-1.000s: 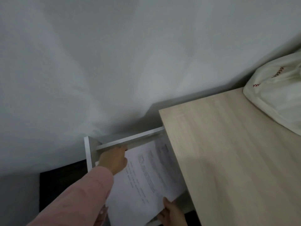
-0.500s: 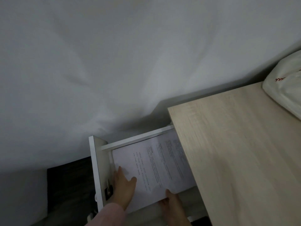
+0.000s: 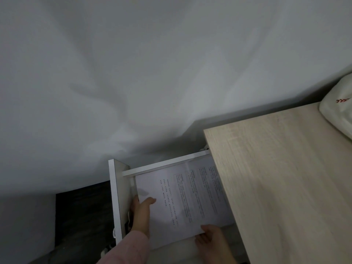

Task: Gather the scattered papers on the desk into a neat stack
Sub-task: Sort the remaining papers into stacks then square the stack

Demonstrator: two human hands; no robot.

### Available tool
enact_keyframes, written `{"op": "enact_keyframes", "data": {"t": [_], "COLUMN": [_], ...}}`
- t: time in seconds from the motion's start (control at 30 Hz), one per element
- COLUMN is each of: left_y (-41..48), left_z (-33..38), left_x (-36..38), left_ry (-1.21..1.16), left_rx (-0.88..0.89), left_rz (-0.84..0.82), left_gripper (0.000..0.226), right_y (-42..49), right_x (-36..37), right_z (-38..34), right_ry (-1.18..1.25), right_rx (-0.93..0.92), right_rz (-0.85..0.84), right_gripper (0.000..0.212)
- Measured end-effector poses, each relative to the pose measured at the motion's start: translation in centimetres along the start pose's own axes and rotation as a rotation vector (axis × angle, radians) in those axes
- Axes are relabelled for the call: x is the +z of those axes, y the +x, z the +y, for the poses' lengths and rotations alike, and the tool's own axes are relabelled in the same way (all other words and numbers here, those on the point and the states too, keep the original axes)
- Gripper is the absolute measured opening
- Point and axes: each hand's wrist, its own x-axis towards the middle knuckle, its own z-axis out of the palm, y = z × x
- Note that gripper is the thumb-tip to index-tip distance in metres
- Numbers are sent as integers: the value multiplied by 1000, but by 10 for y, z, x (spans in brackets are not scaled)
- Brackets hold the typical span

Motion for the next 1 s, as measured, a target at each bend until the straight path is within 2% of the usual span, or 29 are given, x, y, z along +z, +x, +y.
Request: {"op": "enact_keyframes", "data": {"t": [0.23,0.33,0.4,0.47,0.5,0.53,0.57,0.63,0.67,0.7,0.77,0.83,0.9,1.0], "left_y": [6,-1,-19,-46,-56,-66,-72,-69,-67,-66,-63,-64,-64,-64], "left_z": [-4,2,10,20,24,30,36,44,47,48,48,44,44,47], "left_x": [1,5,9,6,1,-6,-15,-33,-39,-40,-34,-24,-19,-14], "left_ry": [46,188,335,519,626,702,728,688,657,596,475,474,507,488], "left_rx": [9,54,177,439,595,743,829,790,704,595,419,372,379,381], "left_rz": [-26,-13,-52,-91,-53,31,137,302,322,296,197,141,157,143], "left_gripper": [63,68,67,66,66,64,65,71,75,77,78,80,81,77], "right_y": [0,-6,-17,-40,-55,-71,-87,-105,-106,-100,-84,-70,-62,-55], "right_x": [-3,-9,-8,-2,2,2,1,-4,-8,-13,-22,-34,-47,-65], "right_z": [0,1,2,0,-4,-10,-18,-39,-50,-59,-77,-86,-91,-91], "right_ry": [-28,-150,-297,-527,-636,-760,-900,-1186,-1280,-1362,-1514,-1619,-1715,-1737], "right_rx": [-6,5,-30,-223,-384,-592,-825,-1283,-1447,-1532,-1569,-1524,-1406,-1379], "right_rz": [8,-7,-50,-165,-215,-280,-332,-299,-238,-145,60,222,264,304], "right_gripper": [39,36,37,20,22,34,39,41,46,51,56,62,70,70]}}
